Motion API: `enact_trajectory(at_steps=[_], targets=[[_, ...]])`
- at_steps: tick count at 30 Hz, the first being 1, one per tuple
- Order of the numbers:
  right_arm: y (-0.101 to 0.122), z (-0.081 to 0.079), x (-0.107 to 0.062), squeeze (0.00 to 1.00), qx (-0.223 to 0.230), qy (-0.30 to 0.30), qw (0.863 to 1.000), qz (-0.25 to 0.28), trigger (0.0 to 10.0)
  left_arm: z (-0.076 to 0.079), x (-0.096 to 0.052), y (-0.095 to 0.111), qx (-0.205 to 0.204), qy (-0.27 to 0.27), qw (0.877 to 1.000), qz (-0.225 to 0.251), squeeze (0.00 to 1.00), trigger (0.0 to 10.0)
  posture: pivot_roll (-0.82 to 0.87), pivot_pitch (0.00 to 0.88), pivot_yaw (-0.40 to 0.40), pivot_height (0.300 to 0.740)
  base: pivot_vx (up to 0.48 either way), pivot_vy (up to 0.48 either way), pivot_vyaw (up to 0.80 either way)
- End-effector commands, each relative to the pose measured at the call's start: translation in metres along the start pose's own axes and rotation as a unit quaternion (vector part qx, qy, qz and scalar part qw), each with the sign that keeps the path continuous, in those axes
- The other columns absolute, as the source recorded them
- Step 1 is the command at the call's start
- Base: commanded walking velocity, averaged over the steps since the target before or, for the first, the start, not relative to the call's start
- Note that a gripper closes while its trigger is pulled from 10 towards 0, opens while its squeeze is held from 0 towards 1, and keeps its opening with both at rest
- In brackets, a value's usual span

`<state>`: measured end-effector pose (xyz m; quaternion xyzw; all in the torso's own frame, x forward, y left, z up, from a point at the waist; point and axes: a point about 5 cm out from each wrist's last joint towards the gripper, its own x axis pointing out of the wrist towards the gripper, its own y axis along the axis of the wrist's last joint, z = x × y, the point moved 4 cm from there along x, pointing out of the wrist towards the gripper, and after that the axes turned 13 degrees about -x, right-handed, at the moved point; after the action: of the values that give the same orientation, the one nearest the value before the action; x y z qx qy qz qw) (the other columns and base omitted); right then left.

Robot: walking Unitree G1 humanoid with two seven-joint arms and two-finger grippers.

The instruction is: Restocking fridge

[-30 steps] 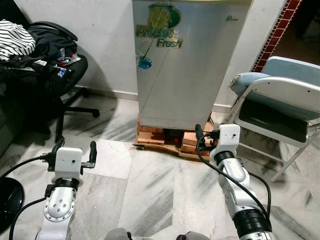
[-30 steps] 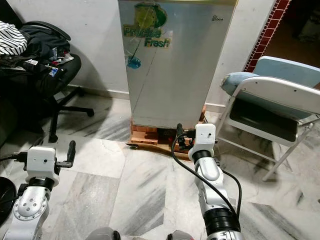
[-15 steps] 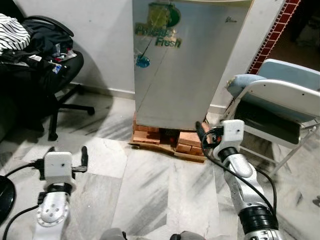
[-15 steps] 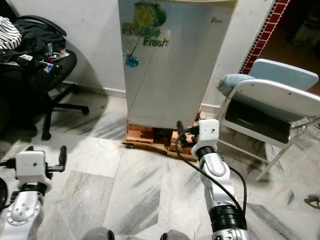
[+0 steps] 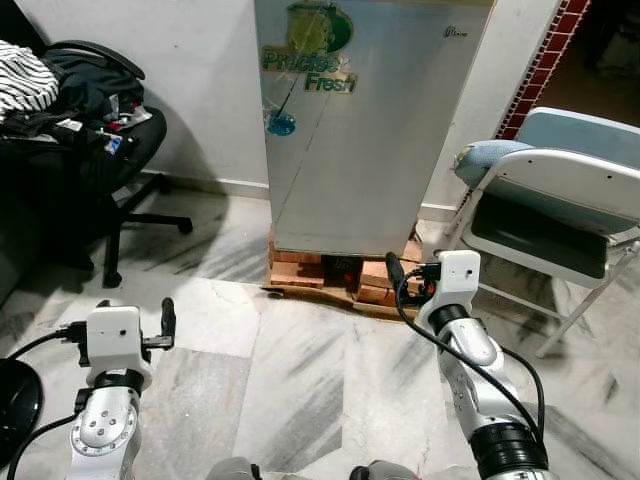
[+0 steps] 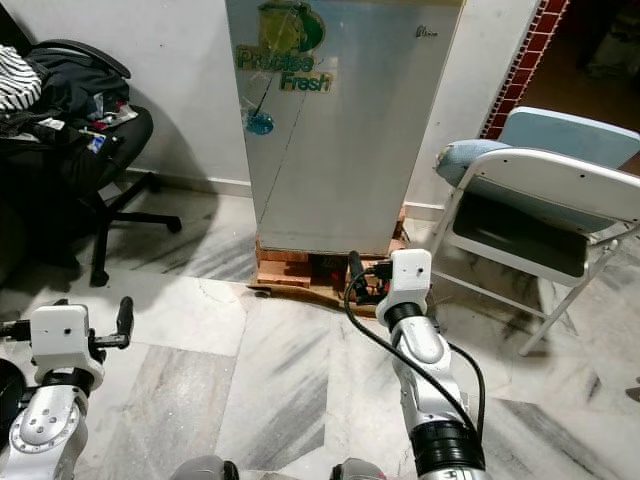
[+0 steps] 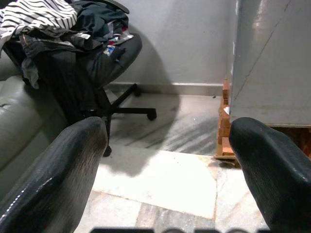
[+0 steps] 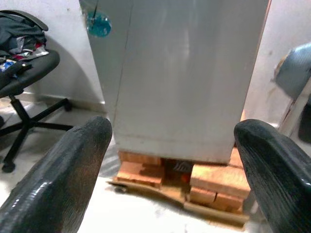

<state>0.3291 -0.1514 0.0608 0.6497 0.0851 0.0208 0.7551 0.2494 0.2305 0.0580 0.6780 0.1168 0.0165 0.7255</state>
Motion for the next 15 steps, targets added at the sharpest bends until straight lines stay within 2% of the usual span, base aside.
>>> enact_trajectory(at_steps=[1, 7, 10, 15], targets=[[0.002, -0.003, -0.001, 0.0, 0.008, 0.007, 1.0, 0.001, 10.0, 0.005, 0.002, 0.002, -0.002, -0.008, 1.0, 0.0, 0.0, 10.0, 0.02, 0.073, 0.031, 0.74, 0.0, 0.48, -0.8], [0.007, -0.005, 0.004, 0.0, -0.001, 0.019, 1.0, 0.009, 10.0, 0.016, 0.012, 0.014, 0.001, -0.03, 0.999, 0.024, 0.0, 10.0, 0.03, 0.084, 0.0, 0.74, 0.0, 0.48, -0.8], [0.011, -0.005, 0.008, 0.0, -0.004, 0.021, 1.0, 0.014, 10.0, 0.017, 0.013, 0.015, -0.011, -0.036, 0.999, 0.026, 0.0, 10.0, 0.03, 0.078, -0.002, 0.74, 0.0, 0.48, -0.8], [0.013, -0.003, 0.011, 0.0, -0.004, 0.017, 1.0, 0.015, 10.0, 0.016, 0.011, 0.013, -0.009, -0.038, 0.999, 0.025, 0.0, 10.0, 0.04, 0.078, -0.004, 0.74, 0.0, 0.48, -0.8]])
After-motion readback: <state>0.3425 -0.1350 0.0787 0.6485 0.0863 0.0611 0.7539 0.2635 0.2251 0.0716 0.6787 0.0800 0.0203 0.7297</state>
